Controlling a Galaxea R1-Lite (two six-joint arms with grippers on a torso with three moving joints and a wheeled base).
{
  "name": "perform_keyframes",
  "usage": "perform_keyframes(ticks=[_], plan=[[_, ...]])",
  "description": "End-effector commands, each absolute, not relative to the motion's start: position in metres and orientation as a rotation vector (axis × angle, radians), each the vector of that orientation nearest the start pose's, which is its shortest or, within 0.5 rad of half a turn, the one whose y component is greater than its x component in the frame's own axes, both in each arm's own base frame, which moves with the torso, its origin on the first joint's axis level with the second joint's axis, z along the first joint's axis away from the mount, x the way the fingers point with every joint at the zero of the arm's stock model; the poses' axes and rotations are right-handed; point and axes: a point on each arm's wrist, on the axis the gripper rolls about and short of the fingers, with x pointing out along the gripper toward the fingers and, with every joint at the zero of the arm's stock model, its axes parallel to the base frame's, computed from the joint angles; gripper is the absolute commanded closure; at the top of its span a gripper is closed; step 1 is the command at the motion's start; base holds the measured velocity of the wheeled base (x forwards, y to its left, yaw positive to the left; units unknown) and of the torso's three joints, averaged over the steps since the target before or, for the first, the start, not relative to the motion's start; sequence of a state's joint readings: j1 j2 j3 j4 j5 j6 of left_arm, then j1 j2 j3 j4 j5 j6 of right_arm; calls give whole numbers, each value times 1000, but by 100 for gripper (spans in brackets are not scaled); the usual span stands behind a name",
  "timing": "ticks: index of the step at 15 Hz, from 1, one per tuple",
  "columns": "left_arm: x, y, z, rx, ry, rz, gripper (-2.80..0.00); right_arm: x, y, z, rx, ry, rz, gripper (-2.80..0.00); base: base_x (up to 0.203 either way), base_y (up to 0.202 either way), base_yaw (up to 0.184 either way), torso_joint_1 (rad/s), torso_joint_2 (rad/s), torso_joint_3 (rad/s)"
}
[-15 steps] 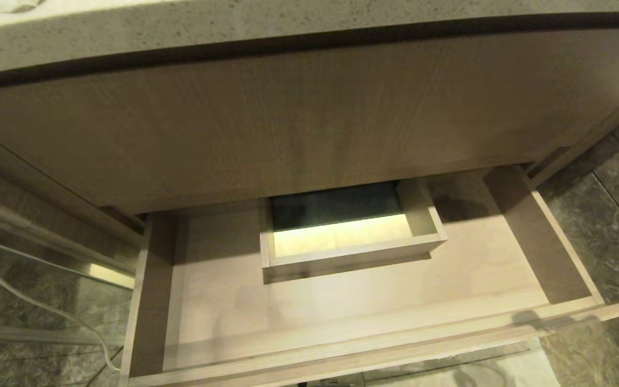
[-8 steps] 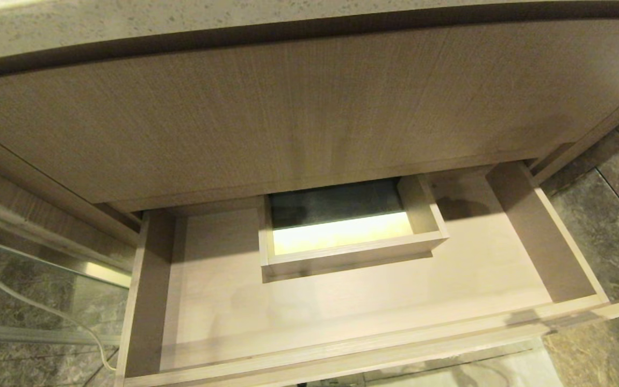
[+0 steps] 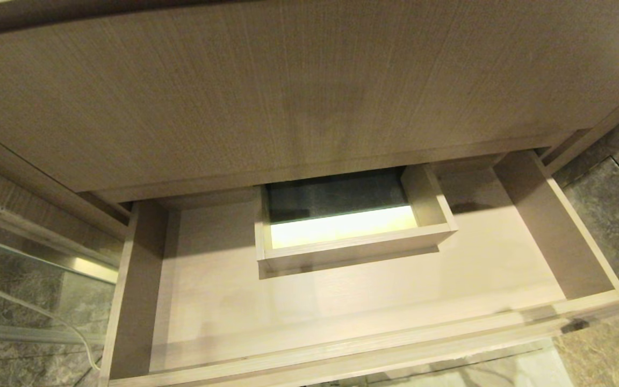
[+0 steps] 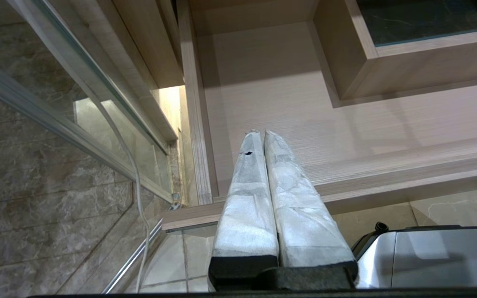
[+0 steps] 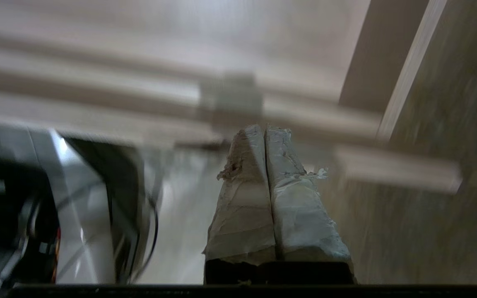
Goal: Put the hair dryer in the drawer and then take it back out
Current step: Close the drawer
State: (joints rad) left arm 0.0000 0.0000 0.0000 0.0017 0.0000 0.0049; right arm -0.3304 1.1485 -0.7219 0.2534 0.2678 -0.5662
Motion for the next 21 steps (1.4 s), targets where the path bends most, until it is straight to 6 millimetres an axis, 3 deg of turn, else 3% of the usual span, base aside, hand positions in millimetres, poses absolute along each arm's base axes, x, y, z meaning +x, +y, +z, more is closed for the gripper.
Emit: perform_keyframes(ticks=[1, 4, 7, 10, 16, 21], plan=[[-23, 0, 75, 5, 3, 0, 0, 153, -50, 183, -326, 887, 56, 0, 0, 0, 0, -7, 46, 27], [-23, 0, 75, 5, 3, 0, 0, 153, -54, 162, -303, 1176, 25, 0, 0, 0, 0, 0, 11, 6], [-23, 0, 75, 5, 3, 0, 0, 153, -54, 160, -300, 1192, 29, 0, 0, 0, 0, 0, 0, 0], [-23, 0, 75, 5, 3, 0, 0, 171, -59, 135, -251, 1344, 100, 0, 0, 0, 0, 0, 0, 0], [-23, 0, 75, 5, 2, 0, 0, 202, -66, 122, -269, 1275, 97, 0, 0, 0, 0, 0, 0, 0], [-23, 0, 75, 5, 2, 0, 0, 220, -71, 129, -294, 1128, 77, 0, 0, 0, 0, 0, 0, 0]])
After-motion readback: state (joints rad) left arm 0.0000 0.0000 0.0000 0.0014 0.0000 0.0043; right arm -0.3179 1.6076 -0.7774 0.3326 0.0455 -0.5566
